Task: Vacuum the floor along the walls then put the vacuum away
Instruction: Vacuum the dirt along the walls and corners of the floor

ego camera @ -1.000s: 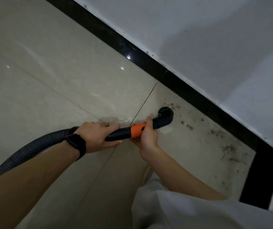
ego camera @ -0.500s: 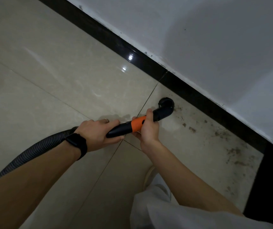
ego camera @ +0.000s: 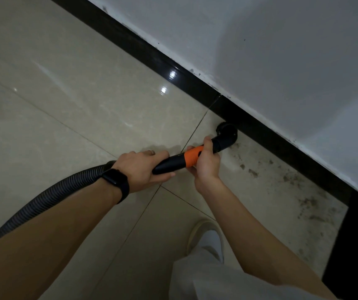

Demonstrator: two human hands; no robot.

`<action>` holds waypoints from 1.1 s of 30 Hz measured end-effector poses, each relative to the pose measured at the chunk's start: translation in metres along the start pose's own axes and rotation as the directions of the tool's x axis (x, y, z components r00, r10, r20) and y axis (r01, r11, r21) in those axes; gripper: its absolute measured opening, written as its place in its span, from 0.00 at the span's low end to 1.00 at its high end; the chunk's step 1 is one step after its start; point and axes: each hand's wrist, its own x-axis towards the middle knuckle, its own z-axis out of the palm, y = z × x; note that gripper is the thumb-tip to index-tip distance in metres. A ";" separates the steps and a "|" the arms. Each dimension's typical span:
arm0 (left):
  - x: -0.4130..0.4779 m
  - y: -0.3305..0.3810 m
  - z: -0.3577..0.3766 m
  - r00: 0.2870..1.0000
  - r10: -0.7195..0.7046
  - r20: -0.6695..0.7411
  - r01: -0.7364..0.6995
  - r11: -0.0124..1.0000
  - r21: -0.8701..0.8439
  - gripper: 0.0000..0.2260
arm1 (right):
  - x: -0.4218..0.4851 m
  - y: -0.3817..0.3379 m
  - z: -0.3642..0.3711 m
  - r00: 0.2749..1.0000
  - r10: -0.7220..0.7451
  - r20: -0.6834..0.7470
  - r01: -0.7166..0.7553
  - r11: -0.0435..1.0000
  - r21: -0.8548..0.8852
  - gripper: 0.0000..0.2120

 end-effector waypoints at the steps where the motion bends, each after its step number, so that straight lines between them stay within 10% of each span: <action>1: 0.001 0.001 0.000 1.000 -0.007 -0.011 0.007 1.000 -0.003 0.21 | 0.001 -0.001 0.000 1.000 -0.003 0.003 0.003 1.000 0.002 0.13; 17: -0.030 -0.062 -0.020 0.981 -0.087 -0.176 0.067 0.991 -0.115 0.21 | -0.024 -0.020 0.071 0.960 0.106 0.258 -0.109 0.994 -0.004 0.08; 33: -0.045 -0.020 0.011 0.946 0.290 0.145 -0.308 0.943 0.125 0.26 | -0.072 0.049 -0.045 0.967 0.248 -0.063 -0.232 0.953 0.194 0.15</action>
